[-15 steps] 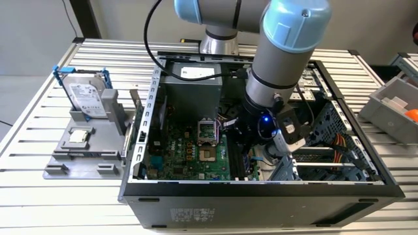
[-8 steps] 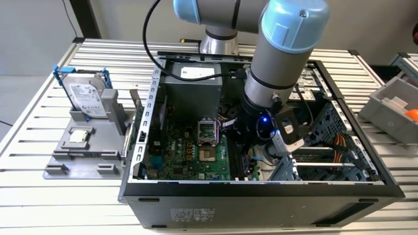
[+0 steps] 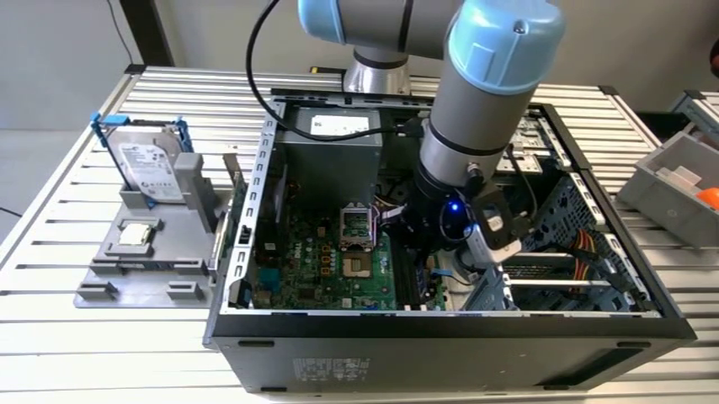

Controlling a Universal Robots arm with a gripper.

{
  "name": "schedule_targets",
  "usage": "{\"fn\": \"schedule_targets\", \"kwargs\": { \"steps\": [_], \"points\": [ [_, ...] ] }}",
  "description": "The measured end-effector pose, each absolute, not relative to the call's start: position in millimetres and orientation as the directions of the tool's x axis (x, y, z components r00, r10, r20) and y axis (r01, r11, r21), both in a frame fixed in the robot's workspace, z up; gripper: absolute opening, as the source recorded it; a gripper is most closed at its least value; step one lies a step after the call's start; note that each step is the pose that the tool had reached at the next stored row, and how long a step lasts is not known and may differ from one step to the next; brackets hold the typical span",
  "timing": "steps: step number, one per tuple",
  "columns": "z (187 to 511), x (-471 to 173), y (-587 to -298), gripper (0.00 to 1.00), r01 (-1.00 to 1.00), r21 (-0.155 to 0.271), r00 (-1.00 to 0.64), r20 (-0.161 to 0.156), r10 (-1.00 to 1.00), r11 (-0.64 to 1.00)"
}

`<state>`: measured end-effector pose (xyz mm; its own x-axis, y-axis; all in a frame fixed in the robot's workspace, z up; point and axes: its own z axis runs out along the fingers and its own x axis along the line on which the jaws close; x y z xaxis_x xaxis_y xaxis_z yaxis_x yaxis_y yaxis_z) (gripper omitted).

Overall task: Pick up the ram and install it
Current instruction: 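Insert the ram into the slot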

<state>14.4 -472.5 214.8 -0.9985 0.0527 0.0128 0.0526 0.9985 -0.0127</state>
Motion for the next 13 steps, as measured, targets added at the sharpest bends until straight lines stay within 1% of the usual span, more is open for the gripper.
{"fn": "schedule_targets", "kwargs": {
  "steps": [13],
  "points": [
    [213.7, 14.5, -470.5, 0.00, 0.054, -0.013, -0.998, 0.013, 0.054, 0.998]
  ]
}}
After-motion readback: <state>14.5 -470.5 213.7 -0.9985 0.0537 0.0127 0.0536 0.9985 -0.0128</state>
